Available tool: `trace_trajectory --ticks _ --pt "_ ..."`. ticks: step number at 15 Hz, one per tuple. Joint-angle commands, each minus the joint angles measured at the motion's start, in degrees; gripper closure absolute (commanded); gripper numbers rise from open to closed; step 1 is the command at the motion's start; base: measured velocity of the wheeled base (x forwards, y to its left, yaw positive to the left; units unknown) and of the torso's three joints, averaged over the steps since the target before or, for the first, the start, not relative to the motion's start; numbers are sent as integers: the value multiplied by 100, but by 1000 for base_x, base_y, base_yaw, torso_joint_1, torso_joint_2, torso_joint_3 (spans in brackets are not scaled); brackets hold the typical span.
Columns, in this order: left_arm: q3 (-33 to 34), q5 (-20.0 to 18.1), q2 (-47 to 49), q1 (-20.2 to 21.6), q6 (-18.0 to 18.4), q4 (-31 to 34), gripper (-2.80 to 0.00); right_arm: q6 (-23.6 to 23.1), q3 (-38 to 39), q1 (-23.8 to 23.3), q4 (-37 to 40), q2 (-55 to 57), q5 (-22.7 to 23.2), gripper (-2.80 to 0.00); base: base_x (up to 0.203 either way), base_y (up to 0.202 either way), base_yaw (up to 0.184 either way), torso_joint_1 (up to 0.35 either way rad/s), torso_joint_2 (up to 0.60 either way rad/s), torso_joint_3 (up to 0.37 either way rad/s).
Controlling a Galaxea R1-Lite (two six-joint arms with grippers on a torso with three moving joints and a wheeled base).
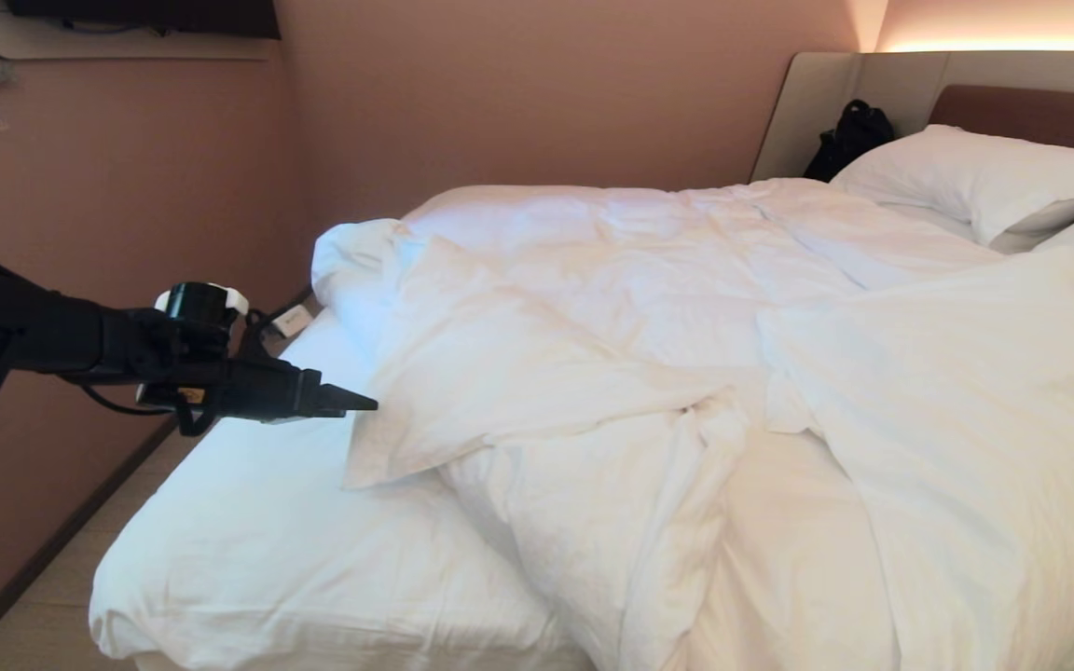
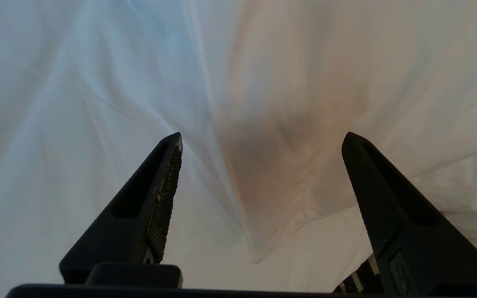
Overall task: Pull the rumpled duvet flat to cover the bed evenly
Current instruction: Hold the folded corner of the quilt
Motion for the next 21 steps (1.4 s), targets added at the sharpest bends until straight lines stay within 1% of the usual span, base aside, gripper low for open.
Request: trace_trajectory --ticks 1,3,6,9,10,13,16,21 --pt "21 -141 110 11 10 9 -280 -1 1 2 1 -1 0 0 0 0 0 0 0 0" --pt "5 -161 177 2 11 9 -280 -1 1 2 1 -1 0 0 0 0 0 0 0 0" --pt "12 -176 278 -36 132 9 -280 -1 1 2 1 -1 0 0 0 0 0 0 0 0" --pt "14 -414 282 -79 134 9 -280 -1 7 2 1 -1 0 0 0 0 0 0 0 0" --pt "5 -550 274 -125 134 9 -280 -1 1 2 1 -1 0 0 0 0 0 0 0 0" --pt "5 -566 282 -191 126 9 -280 -1 1 2 1 -1 0 0 0 0 0 0 0 0" --pt "6 -867 282 -219 117 18 -280 -1 1 2 1 -1 0 0 0 0 0 0 0 0" --pt "32 -908 271 -411 108 36 -280 -1 1 2 1 -1 0 0 0 0 0 0 0 0"
